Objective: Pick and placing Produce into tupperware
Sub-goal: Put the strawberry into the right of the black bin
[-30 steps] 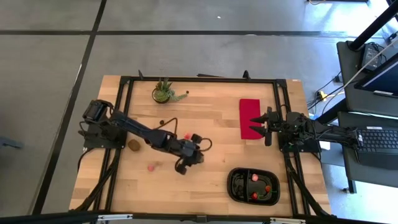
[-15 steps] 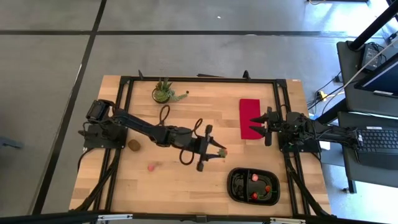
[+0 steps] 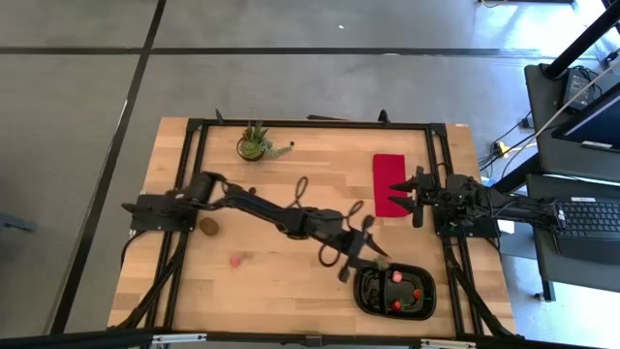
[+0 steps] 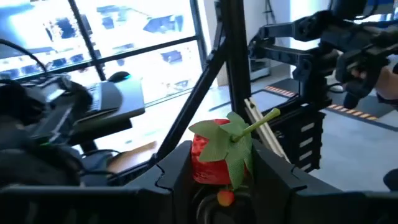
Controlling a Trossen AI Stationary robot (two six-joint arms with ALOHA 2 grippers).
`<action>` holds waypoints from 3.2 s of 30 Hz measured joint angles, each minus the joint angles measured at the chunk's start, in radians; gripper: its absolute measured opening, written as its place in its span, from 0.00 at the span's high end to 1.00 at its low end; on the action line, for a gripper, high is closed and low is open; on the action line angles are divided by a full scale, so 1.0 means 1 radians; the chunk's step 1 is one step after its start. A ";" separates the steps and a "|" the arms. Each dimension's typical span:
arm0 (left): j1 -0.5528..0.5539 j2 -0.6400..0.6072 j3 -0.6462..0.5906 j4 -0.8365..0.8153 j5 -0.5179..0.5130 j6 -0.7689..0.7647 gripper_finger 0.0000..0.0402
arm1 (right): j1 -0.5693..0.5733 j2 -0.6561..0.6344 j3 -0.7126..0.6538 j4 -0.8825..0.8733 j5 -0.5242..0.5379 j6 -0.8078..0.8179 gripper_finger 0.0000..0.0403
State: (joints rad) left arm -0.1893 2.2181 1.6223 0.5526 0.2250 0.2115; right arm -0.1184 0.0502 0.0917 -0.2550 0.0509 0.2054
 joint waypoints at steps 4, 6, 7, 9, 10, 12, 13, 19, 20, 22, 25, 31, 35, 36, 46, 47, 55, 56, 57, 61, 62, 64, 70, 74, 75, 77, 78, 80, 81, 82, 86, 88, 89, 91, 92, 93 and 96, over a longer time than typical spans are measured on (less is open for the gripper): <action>0.003 0.114 0.135 -0.001 0.045 -0.014 0.68 | 0.000 0.000 0.000 0.000 0.000 0.003 0.54; 0.004 0.168 0.197 -0.004 0.079 -0.028 0.68 | 0.000 0.000 0.000 0.000 0.000 0.017 0.54; 0.004 0.196 0.227 -0.005 0.097 -0.034 0.68 | 0.000 0.000 0.000 0.000 0.000 0.027 0.54; 0.005 0.242 0.277 -0.024 0.124 -0.057 0.69 | 0.000 0.000 0.000 -0.001 0.000 0.041 0.54; 0.005 0.261 0.300 -0.034 0.136 -0.067 0.70 | 0.000 0.000 0.000 -0.001 0.000 0.049 0.54; 0.006 0.288 0.331 -0.054 0.140 -0.074 0.70 | 0.000 0.000 0.000 -0.002 0.000 0.052 0.54; 0.007 0.299 0.342 -0.056 0.140 -0.075 0.70 | 0.000 0.000 0.000 -0.002 0.000 0.051 0.54; 0.007 0.363 0.381 -0.061 0.140 -0.104 0.68 | 0.000 0.000 0.000 -0.001 0.000 0.050 0.54; 0.007 0.368 0.382 -0.062 0.140 -0.105 0.69 | 0.000 0.000 0.000 -0.001 0.000 0.050 0.54; 0.007 0.377 0.382 -0.062 0.140 -0.106 0.70 | 0.000 0.000 0.000 -0.001 0.000 0.049 0.54; 0.007 0.380 0.382 -0.074 0.140 -0.105 0.70 | 0.000 0.000 0.000 -0.001 0.000 0.048 0.54; 0.007 0.380 0.383 -0.074 0.140 -0.105 0.65 | 0.000 0.000 0.000 -0.001 0.000 0.048 0.54; 0.007 0.380 0.383 -0.073 0.136 -0.105 0.63 | 0.000 0.000 0.000 -0.001 0.000 0.048 0.54; 0.007 0.380 0.383 -0.073 0.136 -0.105 0.63 | 0.000 0.000 0.000 -0.001 0.000 0.048 0.54; 0.007 0.379 0.383 -0.073 0.136 -0.104 0.67 | 0.000 0.000 0.000 -0.001 0.000 0.045 0.54; 0.007 0.379 0.383 -0.073 0.136 -0.104 0.67 | 0.000 0.000 0.000 -0.001 0.000 0.045 0.54; 0.011 0.375 0.383 -0.077 0.133 -0.104 0.65 | 0.000 0.000 0.000 0.008 -0.004 0.411 0.54; 0.014 0.373 0.383 -0.077 0.133 -0.104 0.65 | 0.000 0.000 0.000 0.010 -0.014 0.487 0.54; 0.017 0.371 0.383 -0.076 0.134 -0.104 0.66 | 0.000 0.000 0.000 0.012 -0.037 0.541 0.54; 0.024 0.354 0.383 -0.105 0.159 -0.099 0.68 | 0.000 0.000 0.000 0.014 -0.222 0.580 0.54; 0.027 0.353 0.384 -0.108 0.160 -0.097 0.68 | 0.000 0.000 0.000 0.019 -0.274 0.599 0.54; 0.028 0.350 0.384 -0.117 0.161 -0.097 0.68 | 0.000 0.000 0.000 0.055 -0.366 0.627 0.54; 0.034 0.345 0.384 -0.119 0.162 -0.094 0.65 | 0.000 -0.001 0.000 0.117 -0.596 0.667 0.54; 0.039 0.335 0.383 -0.138 0.163 -0.072 0.66 | 0.000 0.000 0.000 0.090 -0.690 0.720 0.54; 0.040 0.333 0.383 -0.140 0.163 -0.071 0.67 | 0.000 0.000 0.000 0.073 -0.705 0.734 0.54; 0.040 0.333 0.383 -0.147 0.162 -0.070 0.68 | 0.000 0.000 0.000 0.055 -0.721 0.762 0.54; 0.039 0.333 0.383 -0.152 0.160 -0.067 0.69 | 0.000 0.000 0.000 0.047 -0.724 0.773 0.54; 0.034 0.332 0.383 -0.159 0.155 -0.052 0.70 | 0.000 0.000 0.000 0.037 -0.725 0.781 0.54; 0.032 0.332 0.383 -0.162 0.150 -0.042 0.69 | 0.000 0.000 0.000 0.040 -0.724 0.781 0.54; 0.029 0.332 0.383 -0.165 0.147 -0.036 0.69 | 0.000 0.000 0.000 0.041 -0.722 0.781 0.54; 0.015 0.332 0.383 -0.165 0.125 -0.034 0.63 | 0.000 0.000 0.000 0.040 -0.702 0.782 0.54; 0.010 0.332 0.383 -0.162 0.125 -0.034 0.60 | 0.000 0.000 0.000 0.040 -0.701 0.781 0.54; 0.009 0.332 0.383 -0.161 0.125 -0.033 0.59 | 0.000 0.000 0.000 0.040 -0.700 0.782 0.54; 0.009 0.332 0.383 -0.161 0.125 -0.022 0.57 | 0.000 0.000 0.000 0.040 -0.700 0.782 0.54; 0.008 0.332 0.383 -0.162 0.123 -0.021 0.57 | 0.000 0.000 0.000 0.040 -0.699 0.782 0.54; 0.007 0.332 0.383 -0.162 0.117 -0.021 0.56 | 0.000 0.000 0.000 0.040 -0.699 0.782 0.54; 0.007 0.332 0.383 -0.162 0.076 -0.021 0.56 | 0.000 0.000 0.000 0.040 -0.699 0.782 0.54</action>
State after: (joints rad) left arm -0.1818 2.5500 2.0056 0.3908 0.3012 0.1902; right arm -0.1184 0.0505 0.0921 -0.2149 -0.6479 0.9871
